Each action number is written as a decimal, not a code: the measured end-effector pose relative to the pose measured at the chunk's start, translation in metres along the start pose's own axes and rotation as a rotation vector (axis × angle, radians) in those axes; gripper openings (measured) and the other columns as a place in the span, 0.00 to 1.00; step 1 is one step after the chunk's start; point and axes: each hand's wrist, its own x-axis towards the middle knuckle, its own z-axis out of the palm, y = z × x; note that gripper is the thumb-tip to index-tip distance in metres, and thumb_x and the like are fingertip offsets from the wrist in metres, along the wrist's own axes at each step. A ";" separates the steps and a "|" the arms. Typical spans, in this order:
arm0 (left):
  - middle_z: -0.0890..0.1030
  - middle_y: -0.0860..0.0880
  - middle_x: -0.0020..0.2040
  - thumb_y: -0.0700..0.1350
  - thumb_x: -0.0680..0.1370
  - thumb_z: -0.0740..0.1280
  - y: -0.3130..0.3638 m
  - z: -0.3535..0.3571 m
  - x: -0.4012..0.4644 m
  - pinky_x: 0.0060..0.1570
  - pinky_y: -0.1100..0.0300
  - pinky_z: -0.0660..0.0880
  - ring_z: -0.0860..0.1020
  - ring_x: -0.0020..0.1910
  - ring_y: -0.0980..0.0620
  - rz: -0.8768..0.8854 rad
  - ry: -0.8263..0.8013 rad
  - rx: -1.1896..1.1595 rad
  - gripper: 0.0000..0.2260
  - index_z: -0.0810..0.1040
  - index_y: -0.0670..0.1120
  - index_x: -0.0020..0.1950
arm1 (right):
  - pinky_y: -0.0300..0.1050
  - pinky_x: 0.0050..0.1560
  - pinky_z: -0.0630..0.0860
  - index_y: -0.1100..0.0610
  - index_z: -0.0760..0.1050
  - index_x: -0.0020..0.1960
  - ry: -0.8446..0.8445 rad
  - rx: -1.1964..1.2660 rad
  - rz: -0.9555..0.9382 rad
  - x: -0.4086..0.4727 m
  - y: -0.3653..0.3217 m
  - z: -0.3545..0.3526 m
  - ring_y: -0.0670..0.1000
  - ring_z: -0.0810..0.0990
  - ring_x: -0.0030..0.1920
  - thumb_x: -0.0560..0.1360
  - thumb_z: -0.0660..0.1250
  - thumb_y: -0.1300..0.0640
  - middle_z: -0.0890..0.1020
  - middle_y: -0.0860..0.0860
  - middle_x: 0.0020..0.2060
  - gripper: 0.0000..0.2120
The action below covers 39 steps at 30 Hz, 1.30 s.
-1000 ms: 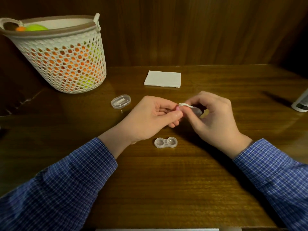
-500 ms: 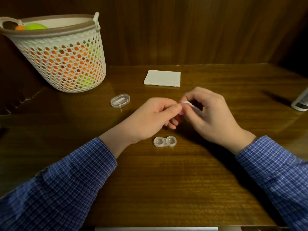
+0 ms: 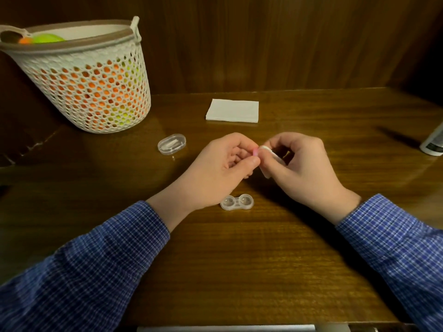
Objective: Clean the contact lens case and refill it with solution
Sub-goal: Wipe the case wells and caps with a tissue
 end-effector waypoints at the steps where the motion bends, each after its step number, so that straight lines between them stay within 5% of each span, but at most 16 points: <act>1: 0.84 0.51 0.50 0.42 0.83 0.67 0.000 0.000 0.000 0.51 0.61 0.82 0.84 0.50 0.56 -0.005 -0.009 0.010 0.08 0.80 0.46 0.62 | 0.29 0.39 0.72 0.47 0.79 0.42 0.016 -0.041 -0.018 0.000 0.000 0.000 0.41 0.80 0.39 0.79 0.70 0.50 0.81 0.41 0.34 0.07; 9: 0.82 0.51 0.43 0.43 0.87 0.59 0.001 -0.004 0.001 0.47 0.60 0.79 0.80 0.43 0.55 -0.076 -0.125 -0.070 0.11 0.80 0.47 0.53 | 0.38 0.40 0.77 0.56 0.83 0.49 0.049 -0.144 -0.225 -0.001 0.003 -0.002 0.44 0.78 0.41 0.78 0.71 0.56 0.81 0.47 0.41 0.05; 16: 0.78 0.54 0.39 0.47 0.88 0.56 0.001 -0.005 0.003 0.46 0.56 0.76 0.76 0.41 0.54 -0.099 -0.176 -0.131 0.14 0.80 0.52 0.49 | 0.32 0.44 0.74 0.54 0.83 0.50 -0.025 -0.044 -0.193 0.005 0.004 -0.006 0.44 0.80 0.44 0.79 0.70 0.56 0.82 0.45 0.42 0.04; 26: 0.83 0.54 0.53 0.41 0.82 0.68 0.001 0.000 0.003 0.51 0.60 0.82 0.84 0.53 0.55 0.025 -0.033 -0.123 0.11 0.77 0.52 0.63 | 0.40 0.39 0.74 0.51 0.78 0.45 -0.003 0.034 -0.015 0.004 0.002 -0.002 0.44 0.78 0.37 0.81 0.67 0.52 0.81 0.44 0.36 0.07; 39: 0.85 0.48 0.46 0.41 0.85 0.62 -0.003 -0.003 0.004 0.48 0.58 0.82 0.84 0.45 0.52 -0.005 -0.079 -0.130 0.11 0.82 0.43 0.62 | 0.31 0.41 0.73 0.52 0.82 0.48 0.112 -0.038 -0.096 0.000 0.002 0.001 0.42 0.79 0.42 0.78 0.72 0.54 0.81 0.43 0.40 0.03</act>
